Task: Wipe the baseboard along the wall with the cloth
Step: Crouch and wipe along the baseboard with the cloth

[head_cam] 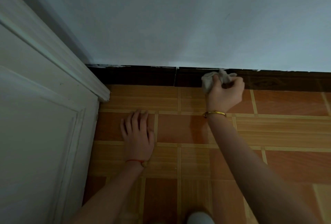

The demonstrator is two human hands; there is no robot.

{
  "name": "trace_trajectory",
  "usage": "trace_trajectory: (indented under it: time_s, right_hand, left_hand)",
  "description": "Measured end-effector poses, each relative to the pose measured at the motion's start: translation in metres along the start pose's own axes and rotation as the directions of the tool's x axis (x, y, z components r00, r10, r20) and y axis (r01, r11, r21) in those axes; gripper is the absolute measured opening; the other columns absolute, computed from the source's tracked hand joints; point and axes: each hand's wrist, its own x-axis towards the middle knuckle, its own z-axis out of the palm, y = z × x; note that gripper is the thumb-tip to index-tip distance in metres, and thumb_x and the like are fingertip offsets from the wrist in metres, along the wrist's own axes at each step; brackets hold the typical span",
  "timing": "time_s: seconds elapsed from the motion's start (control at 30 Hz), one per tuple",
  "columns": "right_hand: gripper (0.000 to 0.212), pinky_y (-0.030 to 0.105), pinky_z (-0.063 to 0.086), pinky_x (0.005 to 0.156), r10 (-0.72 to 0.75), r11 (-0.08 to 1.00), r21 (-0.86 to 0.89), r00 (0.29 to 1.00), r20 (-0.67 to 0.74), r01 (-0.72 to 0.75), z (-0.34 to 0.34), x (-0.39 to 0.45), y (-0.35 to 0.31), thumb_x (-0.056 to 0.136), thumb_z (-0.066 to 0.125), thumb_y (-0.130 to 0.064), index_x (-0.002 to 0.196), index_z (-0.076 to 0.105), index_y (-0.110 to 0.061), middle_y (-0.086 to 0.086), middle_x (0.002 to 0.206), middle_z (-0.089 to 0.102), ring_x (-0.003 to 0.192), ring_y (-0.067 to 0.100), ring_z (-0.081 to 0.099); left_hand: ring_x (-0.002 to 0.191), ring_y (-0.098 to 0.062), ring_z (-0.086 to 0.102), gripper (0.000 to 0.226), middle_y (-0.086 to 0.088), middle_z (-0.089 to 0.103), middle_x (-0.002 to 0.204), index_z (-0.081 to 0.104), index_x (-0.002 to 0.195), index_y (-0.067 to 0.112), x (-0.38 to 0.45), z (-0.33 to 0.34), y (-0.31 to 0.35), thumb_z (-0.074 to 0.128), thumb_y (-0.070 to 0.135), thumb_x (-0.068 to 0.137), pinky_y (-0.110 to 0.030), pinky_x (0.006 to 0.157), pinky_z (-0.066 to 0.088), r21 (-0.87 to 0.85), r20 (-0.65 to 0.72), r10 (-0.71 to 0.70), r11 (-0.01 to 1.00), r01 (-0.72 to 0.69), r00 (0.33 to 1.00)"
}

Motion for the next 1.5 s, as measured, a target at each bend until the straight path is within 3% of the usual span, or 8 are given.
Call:
trace_trajectory:
  time_s: [0.2,0.27,0.6,0.73,0.93,1.1,1.2,1.5]
  right_hand:
    - [0.028,0.0,0.035,0.064,-0.145,0.989,0.007,0.961,0.236,0.148,0.019,-0.035,-0.022,0.076,0.078,-0.011,0.076,0.049,-0.011,0.003,0.084,0.052,0.065,-0.001,0.041]
    - [0.029,0.002,0.036,0.061,-0.155,0.988,0.028,0.95,0.27,0.153,0.023,-0.04,-0.025,0.075,0.078,-0.011,0.074,0.05,-0.008,0.003,0.082,0.051,0.064,0.006,0.042]
    - [0.027,0.014,0.039,0.071,-0.037,0.997,-0.06,0.999,-0.006,0.037,-0.029,0.036,0.009,0.076,0.077,-0.018,0.079,0.05,-0.015,0.006,0.093,0.059,0.079,0.009,0.051]
    - [0.025,0.004,0.035,0.065,-0.109,0.991,-0.078,0.993,0.041,0.112,-0.028,0.034,0.009,0.078,0.075,-0.013,0.077,0.05,-0.011,0.005,0.086,0.054,0.072,0.009,0.046]
    - [0.028,0.005,0.035,0.062,-0.181,0.975,-0.091,0.959,0.22,0.204,-0.01,0.014,0.006,0.075,0.077,-0.01,0.073,0.049,-0.01,0.001,0.079,0.051,0.065,0.007,0.041]
    - [0.024,0.017,0.038,0.065,-0.085,0.99,-0.109,0.996,0.015,0.086,-0.029,0.042,0.02,0.076,0.077,-0.017,0.078,0.056,-0.006,0.008,0.084,0.058,0.072,0.011,0.048]
    - [0.026,0.013,0.037,0.065,-0.032,0.995,-0.092,0.998,-0.05,0.027,-0.047,0.067,0.027,0.075,0.077,-0.018,0.079,0.056,-0.004,0.011,0.088,0.06,0.074,0.011,0.049]
    - [0.027,0.003,0.035,0.064,-0.172,0.98,-0.065,0.962,0.211,0.189,-0.021,0.025,0.012,0.076,0.076,-0.007,0.075,0.049,-0.009,0.001,0.082,0.049,0.066,0.007,0.042]
  left_hand:
    - [0.136,-0.035,0.039,0.053,-0.013,0.046,0.144,0.051,0.138,0.013,0.0,0.001,0.005,0.037,0.026,0.089,-0.062,0.118,0.019,0.007,-0.024,-0.012,1.0,0.012,1.0]
    - [0.135,-0.035,0.04,0.051,-0.012,0.048,0.142,0.053,0.134,0.013,0.002,0.0,0.013,0.037,0.024,0.087,-0.063,0.117,0.02,-0.003,-0.039,-0.058,0.998,0.058,0.998]
    - [0.137,-0.033,0.037,0.055,-0.01,0.045,0.146,0.045,0.142,0.016,0.008,0.017,0.082,0.034,0.027,0.089,-0.063,0.117,0.02,-0.113,0.053,0.049,0.993,-0.043,0.997]
    - [0.14,-0.034,0.034,0.056,-0.012,0.041,0.15,0.044,0.143,0.017,0.005,0.023,0.089,0.033,0.032,0.09,-0.066,0.117,0.017,-0.013,0.135,0.087,0.996,-0.086,0.987]
    - [0.141,-0.036,0.033,0.057,-0.012,0.041,0.15,0.046,0.143,0.017,0.006,0.025,0.088,0.037,0.031,0.089,-0.067,0.116,0.017,0.015,0.139,0.081,0.996,-0.084,0.987]
    - [0.141,-0.035,0.032,0.057,-0.012,0.041,0.15,0.045,0.145,0.018,0.005,0.025,0.088,0.034,0.032,0.09,-0.067,0.117,0.018,0.02,0.146,0.085,0.996,-0.089,0.986]
    - [0.142,-0.035,0.031,0.056,-0.012,0.04,0.151,0.045,0.145,0.017,0.005,0.025,0.089,0.033,0.032,0.091,-0.067,0.117,0.017,0.018,0.148,0.081,0.996,-0.085,0.986]
    - [0.143,-0.034,0.032,0.056,-0.012,0.039,0.151,0.044,0.145,0.017,0.004,0.025,0.09,0.034,0.031,0.091,-0.066,0.117,0.015,0.047,0.139,0.084,0.995,-0.091,0.987]
